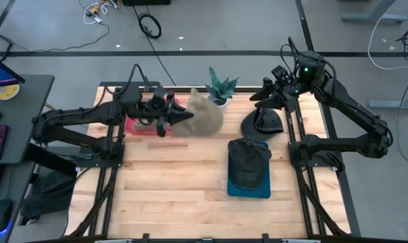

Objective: Pick & Place hat
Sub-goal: Put the brown cap into the pink bin

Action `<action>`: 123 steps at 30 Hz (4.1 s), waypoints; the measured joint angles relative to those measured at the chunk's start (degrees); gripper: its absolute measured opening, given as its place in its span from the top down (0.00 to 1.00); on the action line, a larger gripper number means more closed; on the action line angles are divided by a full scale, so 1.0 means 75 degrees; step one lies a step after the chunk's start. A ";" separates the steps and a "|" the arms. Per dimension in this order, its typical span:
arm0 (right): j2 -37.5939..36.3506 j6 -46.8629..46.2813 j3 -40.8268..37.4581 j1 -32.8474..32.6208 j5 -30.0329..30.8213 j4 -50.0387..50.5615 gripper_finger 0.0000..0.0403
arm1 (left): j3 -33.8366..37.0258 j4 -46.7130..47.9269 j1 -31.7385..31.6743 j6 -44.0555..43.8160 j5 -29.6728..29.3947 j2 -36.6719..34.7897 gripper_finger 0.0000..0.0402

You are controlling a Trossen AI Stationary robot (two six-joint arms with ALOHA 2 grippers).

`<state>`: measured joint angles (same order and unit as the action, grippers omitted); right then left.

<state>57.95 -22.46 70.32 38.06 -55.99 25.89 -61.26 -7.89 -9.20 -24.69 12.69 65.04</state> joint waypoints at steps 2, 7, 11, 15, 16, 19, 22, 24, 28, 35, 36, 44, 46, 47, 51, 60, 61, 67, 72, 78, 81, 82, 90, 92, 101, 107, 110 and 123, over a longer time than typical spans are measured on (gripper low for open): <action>0.0000 0.0067 0.0000 0.0003 0.0002 0.0003 0.45 | 0.0021 0.0542 -0.0227 0.0090 -0.0003 -0.0116 0.94; 0.0000 0.0145 0.0000 -0.0036 0.0001 0.0055 0.47 | 0.0003 0.1603 -0.0705 0.0178 -0.0003 -0.0473 0.94; 0.0003 0.0208 0.0000 -0.0101 0.0001 0.0055 0.47 | 0.0009 0.2503 -0.1133 0.0188 -0.0152 -0.0717 0.94; 0.0015 0.0205 0.0000 -0.0208 0.0263 0.0057 0.47 | 0.0012 0.3427 -0.1609 0.0371 -0.0669 -0.0791 0.94; 0.0015 0.0206 0.0000 -0.0235 0.0332 0.0058 0.47 | 0.0012 0.3661 -0.1725 0.0388 -0.0757 -0.0791 0.94; 0.0015 0.0211 0.0000 -0.0282 0.0403 0.0055 0.47 | 0.0012 0.4268 -0.2088 0.0397 -0.0967 -0.0788 0.94; 0.0015 0.0211 0.0000 -0.0326 0.0404 0.0055 0.47 | 0.0012 0.4648 -0.2367 0.0521 -0.1095 -0.0788 0.94; 0.0015 0.0211 0.0000 -0.0360 0.0501 0.0056 0.47 | 0.0012 0.4782 -0.2547 0.0634 -0.1118 -0.0793 0.94; 0.0017 0.0216 0.0000 -0.0487 0.0867 0.0055 0.47 | 0.0012 0.5038 -0.2909 0.0665 -0.1154 -0.0838 0.94; 0.0017 0.0216 0.0000 -0.0735 0.1009 0.0055 0.47 | 0.0012 0.6187 -0.3088 0.0206 -0.2044 -0.0831 0.94; 0.0017 0.0216 0.0000 -0.0764 0.1009 0.0058 0.48 | 0.0012 0.6306 -0.3088 0.0193 -0.2175 -0.0831 0.94; 0.0017 0.0263 0.0003 -0.0920 0.1342 0.0055 0.48 | 0.0012 0.6409 -0.3082 -0.0074 -0.2821 -0.0831 0.94; 0.0020 0.0263 0.0003 -0.0930 0.1353 0.0055 0.48 | 0.0012 0.6393 -0.3082 -0.0224 -0.2860 -0.0828 0.94; 0.0017 0.0263 0.0003 -0.0930 0.1356 0.0055 0.48 | 0.0019 0.6392 -0.3080 -0.0273 -0.2865 -0.0828 0.94; 0.0020 0.0263 0.0003 -0.0930 0.1356 0.0055 0.48 | 0.0240 0.6293 -0.2898 -0.0801 -0.3380 -0.0826 0.94; 0.0020 0.0279 0.0003 -0.0927 0.1356 0.0052 0.48 | 0.1311 0.4663 -0.2148 -0.1888 -0.4732 -0.0823 0.94; 0.0020 0.0295 0.0003 -0.0927 0.1356 0.0052 0.48 | 0.1447 0.4343 -0.2065 -0.2012 -0.4859 -0.0823 0.94; 0.0020 0.0296 0.0003 -0.0927 0.1356 0.0052 0.48 | 0.2048 0.3511 -0.1774 -0.1964 -0.5239 -0.0823 0.94; 0.0021 0.0295 0.0003 -0.0927 0.1357 0.0052 0.48 | 0.2261 0.4272 -0.1733 -0.1968 -0.5263 -0.0823 0.94; 0.0022 0.0295 0.0003 -0.0927 0.1378 0.0052 0.48 | 0.2530 0.4850 -0.1734 -0.1931 -0.5584 -0.0823 0.94; 0.0023 0.0298 0.0003 -0.0927 0.1487 0.0052 0.48 | 0.2533 0.5329 -0.1747 -0.1796 -0.6022 -0.0826 0.94; 0.0023 0.0298 0.0003 -0.0927 0.1513 0.0052 0.48 | 0.2533 0.5431 -0.1747 -0.1737 -0.6159 -0.0826 0.94; 0.0023 0.0269 0.0006 -0.0927 0.1548 0.0054 0.48 | 0.2533 0.6372 -0.1750 -0.1620 -0.6862 -0.0826 0.94; 0.0023 0.0269 0.0005 -0.0927 0.1551 0.0052 0.48 | 0.2533 0.6614 -0.1750 -0.1647 -0.7119 -0.0826 0.94; 0.0023 0.0266 0.0006 -0.0924 0.1756 0.0052 0.48 | 0.2539 0.6780 -0.2073 -0.1620 -0.7288 -0.0670 0.94; 0.0023 0.0266 0.0006 -0.0924 0.1755 0.0052 0.48 | 0.2539 0.6772 -0.2205 -0.1616 -0.7181 -0.0069 0.94; 0.0023 0.0251 0.0006 -0.0927 0.1755 0.0052 0.48 | 0.2539 0.6754 -0.2294 -0.1621 -0.7103 0.0373 0.94; 0.0023 0.0102 0.0006 -0.0924 0.1756 0.0052 0.48 | 0.2539 0.6374 -0.3046 -0.2246 -0.5501 0.1494 0.92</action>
<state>58.13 -21.70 70.37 31.14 -42.82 26.28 -42.22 39.92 -32.04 -41.53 -28.57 76.25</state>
